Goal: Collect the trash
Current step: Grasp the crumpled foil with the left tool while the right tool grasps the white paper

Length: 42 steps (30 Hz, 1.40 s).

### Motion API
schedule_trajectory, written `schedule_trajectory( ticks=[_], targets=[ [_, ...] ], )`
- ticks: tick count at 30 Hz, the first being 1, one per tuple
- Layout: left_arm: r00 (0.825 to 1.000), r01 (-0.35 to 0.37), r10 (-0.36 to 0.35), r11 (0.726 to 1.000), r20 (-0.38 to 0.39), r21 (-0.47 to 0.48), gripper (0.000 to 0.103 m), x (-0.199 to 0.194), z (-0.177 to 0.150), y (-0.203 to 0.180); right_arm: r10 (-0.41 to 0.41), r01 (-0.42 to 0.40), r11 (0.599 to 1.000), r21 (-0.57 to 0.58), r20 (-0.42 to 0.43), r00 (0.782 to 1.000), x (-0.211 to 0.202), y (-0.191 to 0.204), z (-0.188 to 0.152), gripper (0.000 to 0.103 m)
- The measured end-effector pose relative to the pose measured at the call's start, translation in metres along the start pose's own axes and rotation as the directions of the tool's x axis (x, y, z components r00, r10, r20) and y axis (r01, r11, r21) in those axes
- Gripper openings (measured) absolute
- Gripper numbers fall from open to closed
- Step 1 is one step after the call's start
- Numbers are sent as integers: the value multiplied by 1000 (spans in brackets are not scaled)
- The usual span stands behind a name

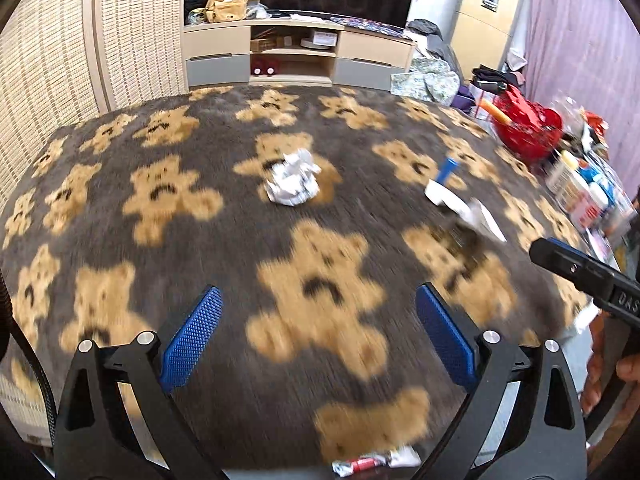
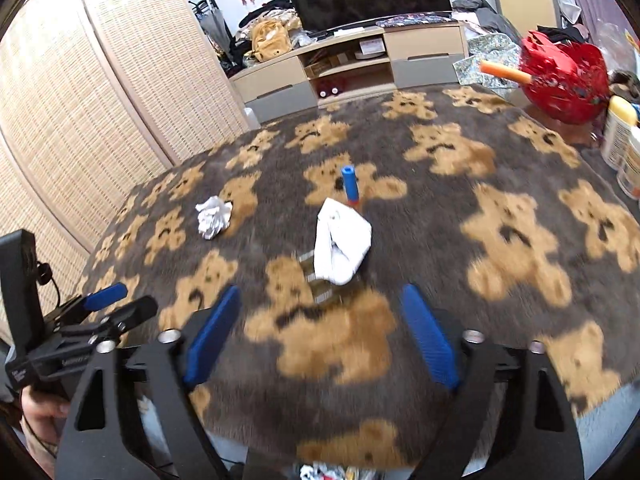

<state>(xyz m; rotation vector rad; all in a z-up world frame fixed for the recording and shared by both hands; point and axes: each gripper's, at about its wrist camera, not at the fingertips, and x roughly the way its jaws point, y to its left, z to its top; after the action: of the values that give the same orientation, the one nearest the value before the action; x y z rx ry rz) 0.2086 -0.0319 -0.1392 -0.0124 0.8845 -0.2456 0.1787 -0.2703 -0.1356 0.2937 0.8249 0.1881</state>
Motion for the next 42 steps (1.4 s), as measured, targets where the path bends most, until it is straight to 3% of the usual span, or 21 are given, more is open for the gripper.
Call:
schedule_trajectory(
  ticks=[6,11,14,18,19,22,29,30,42],
  targets=[
    [1000,6,-6,1000,-1,-5,81,36,27,12,-13,12,999,-50,-6,1000,29,9,12,49],
    [1000,-20,21,1000,17,-8,80,63,51,20,-23,22,998,-64,-13,1000,45,8,14,47],
    [1000,-20,20,1000,22,-12,79,76,62,23,-26,25,997,-68,-13,1000,51,7,15,37],
    [1000,3,-3,1000,6,-2,49,91,68,22,-28,27,997,-77,-12,1000,54,7,15,13],
    [1000,7,-7,1000,0,0,42,94,69,21,-30,29,996,-81,-14,999,54,7,15,11],
    [1000,16,-16,1000,9,1,26,98,68,20,-35,34,996,-84,-9,999,54,7,15,8],
    [1000,16,-17,999,20,33,9,87,69,11,-32,34,997,-73,20,999,40,4,20,7],
    [1000,18,-19,999,22,35,0,83,69,9,-31,32,997,-75,25,999,36,5,21,7],
    [996,23,-27,998,81,56,1,-2,52,-15,5,2,996,-94,78,997,-39,26,10,7]
  ],
)
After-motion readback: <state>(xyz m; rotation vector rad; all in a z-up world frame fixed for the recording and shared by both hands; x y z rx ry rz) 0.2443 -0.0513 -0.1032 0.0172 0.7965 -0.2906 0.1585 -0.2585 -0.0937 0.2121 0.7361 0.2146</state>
